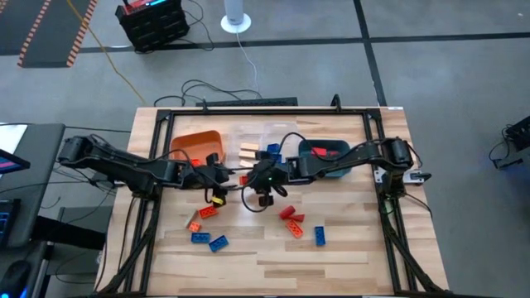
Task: Sort blocks
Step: Put the orange game piece into the orange bin
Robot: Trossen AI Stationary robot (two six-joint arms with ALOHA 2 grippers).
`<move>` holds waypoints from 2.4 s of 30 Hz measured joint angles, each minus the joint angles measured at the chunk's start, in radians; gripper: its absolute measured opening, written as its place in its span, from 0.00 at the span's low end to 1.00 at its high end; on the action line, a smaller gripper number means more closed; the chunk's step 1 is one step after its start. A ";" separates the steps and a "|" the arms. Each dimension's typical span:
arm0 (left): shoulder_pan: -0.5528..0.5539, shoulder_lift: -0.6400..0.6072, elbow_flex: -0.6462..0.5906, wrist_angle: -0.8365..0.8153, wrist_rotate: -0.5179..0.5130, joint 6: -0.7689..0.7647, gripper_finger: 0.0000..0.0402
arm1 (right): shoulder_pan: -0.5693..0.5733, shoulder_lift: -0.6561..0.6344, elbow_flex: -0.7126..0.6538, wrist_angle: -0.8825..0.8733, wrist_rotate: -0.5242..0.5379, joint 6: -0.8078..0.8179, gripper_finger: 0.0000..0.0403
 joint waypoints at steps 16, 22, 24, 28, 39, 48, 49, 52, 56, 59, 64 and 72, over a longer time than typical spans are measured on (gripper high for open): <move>-0.017 0.134 0.101 0.058 -0.013 0.097 0.65 | -0.005 0.006 0.000 -0.028 0.014 0.012 0.44; -0.029 0.133 0.114 0.049 -0.046 0.105 0.65 | -0.007 0.006 0.000 -0.049 0.040 0.015 0.44; -0.029 0.133 0.114 0.050 -0.047 0.106 0.65 | -0.007 0.006 0.000 -0.049 0.040 0.016 0.44; -0.029 0.133 0.114 0.058 -0.063 0.108 0.64 | -0.005 0.006 0.000 -0.040 0.040 0.015 0.44; -0.029 0.133 0.115 0.109 -0.069 0.169 0.45 | 0.003 0.006 0.000 -0.022 0.038 0.005 0.44; -0.029 0.132 0.116 0.078 -0.075 0.182 0.33 | 0.008 0.006 0.000 -0.015 0.037 -0.002 0.56; -0.028 0.133 0.116 0.072 -0.075 0.181 0.33 | 0.008 0.004 0.001 -0.032 0.037 -0.001 0.58; -0.029 0.129 0.123 0.031 -0.074 0.164 0.33 | 0.005 -0.003 0.001 -0.075 0.036 -0.002 0.62; -0.029 0.116 0.173 -0.147 -0.092 0.084 0.33 | -0.001 -0.033 0.001 -0.140 0.038 -0.001 0.63; -0.036 0.087 0.189 -0.245 -0.117 0.037 0.33 | -0.001 -0.076 0.001 -0.221 0.045 0.018 0.63; -0.036 0.011 0.191 -0.379 -0.191 -0.062 0.33 | -0.005 -0.170 -0.010 -0.349 0.048 0.106 0.63; -0.024 -0.127 0.191 -0.553 -0.240 -0.271 0.33 | 0.020 -0.264 -0.197 -0.335 0.052 0.241 0.63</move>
